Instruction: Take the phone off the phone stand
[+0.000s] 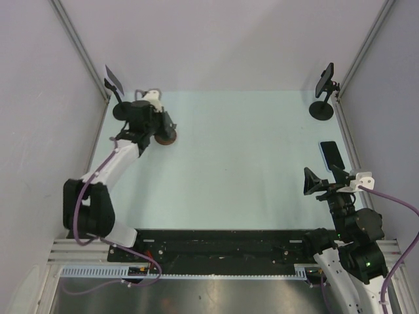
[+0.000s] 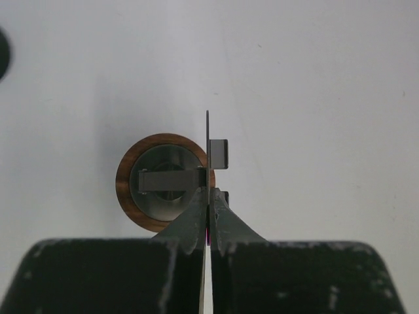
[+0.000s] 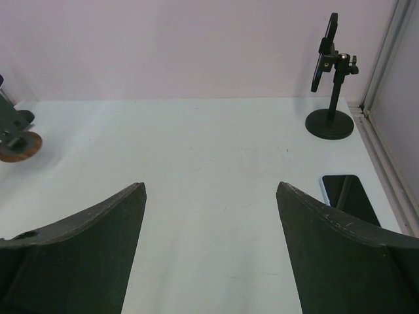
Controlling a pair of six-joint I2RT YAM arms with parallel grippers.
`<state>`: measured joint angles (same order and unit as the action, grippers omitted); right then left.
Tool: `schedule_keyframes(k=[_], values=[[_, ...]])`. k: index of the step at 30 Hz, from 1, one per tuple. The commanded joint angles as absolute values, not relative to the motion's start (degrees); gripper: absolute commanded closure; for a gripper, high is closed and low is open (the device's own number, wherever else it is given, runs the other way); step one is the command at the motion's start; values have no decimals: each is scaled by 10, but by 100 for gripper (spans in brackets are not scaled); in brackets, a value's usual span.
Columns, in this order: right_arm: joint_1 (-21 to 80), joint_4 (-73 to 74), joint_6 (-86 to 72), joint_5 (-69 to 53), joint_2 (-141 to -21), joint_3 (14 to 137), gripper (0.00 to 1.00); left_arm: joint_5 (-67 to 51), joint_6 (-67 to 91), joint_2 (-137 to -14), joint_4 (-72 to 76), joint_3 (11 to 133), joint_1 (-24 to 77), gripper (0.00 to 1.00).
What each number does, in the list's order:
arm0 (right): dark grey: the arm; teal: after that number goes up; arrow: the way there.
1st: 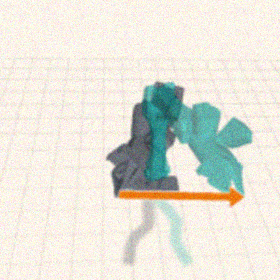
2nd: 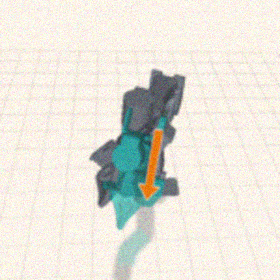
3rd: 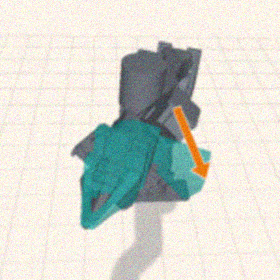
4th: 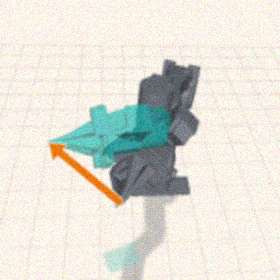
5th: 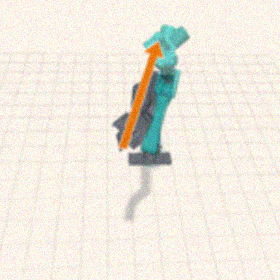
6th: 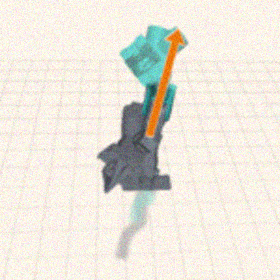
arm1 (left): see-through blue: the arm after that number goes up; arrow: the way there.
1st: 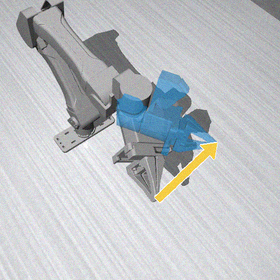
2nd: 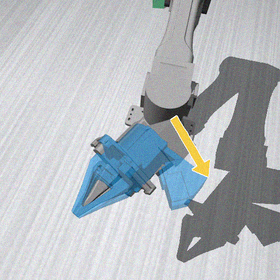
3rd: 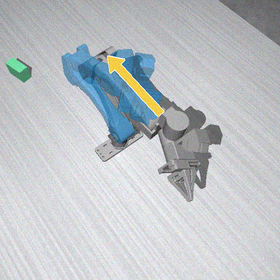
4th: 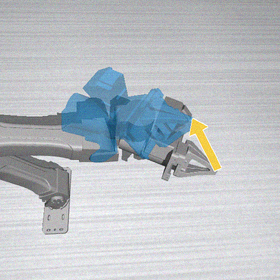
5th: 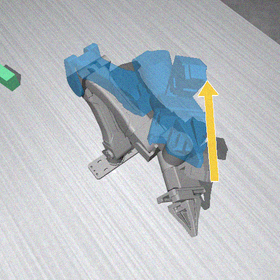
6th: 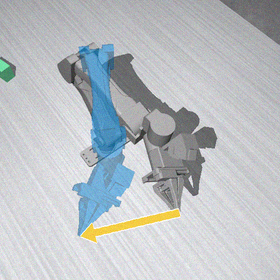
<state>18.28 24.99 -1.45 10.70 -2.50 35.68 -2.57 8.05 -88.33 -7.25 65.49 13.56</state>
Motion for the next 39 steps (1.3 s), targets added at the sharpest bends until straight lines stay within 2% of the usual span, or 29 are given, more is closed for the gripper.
schedule_keyframes(k=[1,7,12,19,30,32,33,34,38,39], values=[[192,236,-8,107,-18,359,14,-39,68,-764,-42,603,55,100],[205,236,-7,105,-18,359,14,-108,90,-694,-48,532,-95,100],[212,235,-4,105,-18,359,14,-134,68,-693,-50,498,-195,100],[214,236,-1,103,-19,359,14,-120,-13,-749,-50,507,-236,100],[216,232,-1,98,-31,357,14,-125,-56,-819,-49,523,-238,99],[216,231,-2,98,-33,357,14,-122,-55,-824,-49,518,-238,94],[214,231,-2,96,-35,357,14,-115,-54,-825,-49,517,-238,85],[216,230,-2,94,-36,357,14,-109,-53,-822,-49,517,-239,81],[216,230,-1,90,-38,357,14,-72,-42,-809,-50,512,-238,70],[216,230,-1,91,-37,357,14,-63,-40,-806,-49,511,-238,63]])
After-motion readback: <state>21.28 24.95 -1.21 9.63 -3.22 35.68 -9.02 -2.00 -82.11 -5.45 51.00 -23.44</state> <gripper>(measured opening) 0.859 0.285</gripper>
